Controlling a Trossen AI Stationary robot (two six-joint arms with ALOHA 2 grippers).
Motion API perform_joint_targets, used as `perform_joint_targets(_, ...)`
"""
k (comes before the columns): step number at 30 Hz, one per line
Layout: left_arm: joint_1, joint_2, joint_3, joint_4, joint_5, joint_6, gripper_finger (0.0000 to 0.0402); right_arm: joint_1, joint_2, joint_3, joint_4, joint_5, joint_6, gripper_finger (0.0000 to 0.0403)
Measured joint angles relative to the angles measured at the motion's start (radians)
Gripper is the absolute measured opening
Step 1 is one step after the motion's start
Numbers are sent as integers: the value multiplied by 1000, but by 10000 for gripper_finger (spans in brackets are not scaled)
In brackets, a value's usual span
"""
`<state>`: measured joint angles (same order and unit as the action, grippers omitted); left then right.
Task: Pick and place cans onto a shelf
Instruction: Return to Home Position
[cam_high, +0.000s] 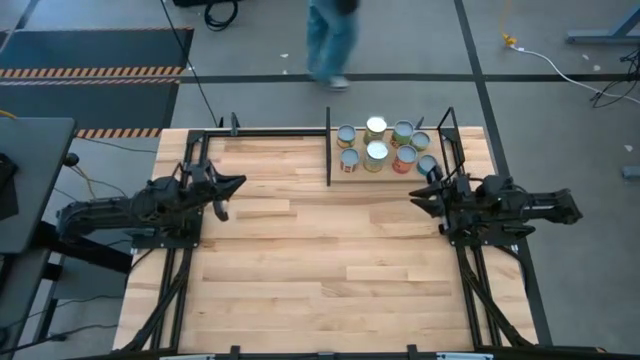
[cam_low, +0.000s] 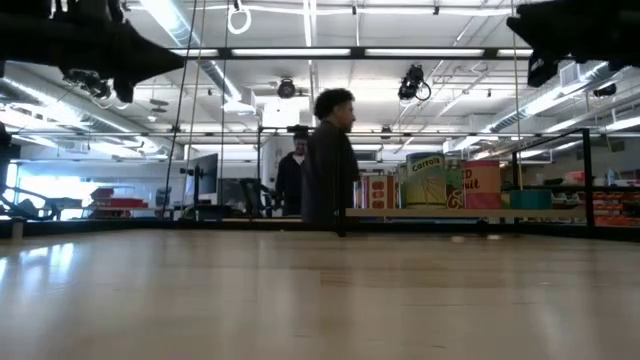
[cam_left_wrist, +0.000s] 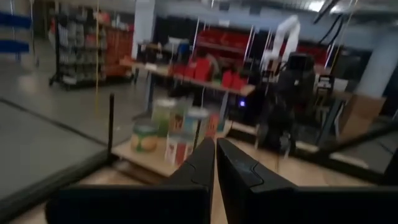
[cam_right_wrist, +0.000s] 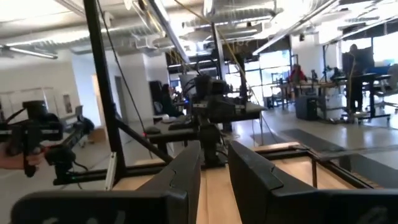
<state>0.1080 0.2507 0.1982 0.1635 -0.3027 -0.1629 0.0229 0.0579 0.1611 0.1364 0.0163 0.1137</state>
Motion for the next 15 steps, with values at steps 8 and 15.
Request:
perform_joint_targets(8,-33,-72,0,-176,0,17,25,0,-27,-154,145,16,-4,88)
perform_joint_targets(15,-73,-103,0,-275,43,48,23,0,-42,-155,229,47,-75,88)
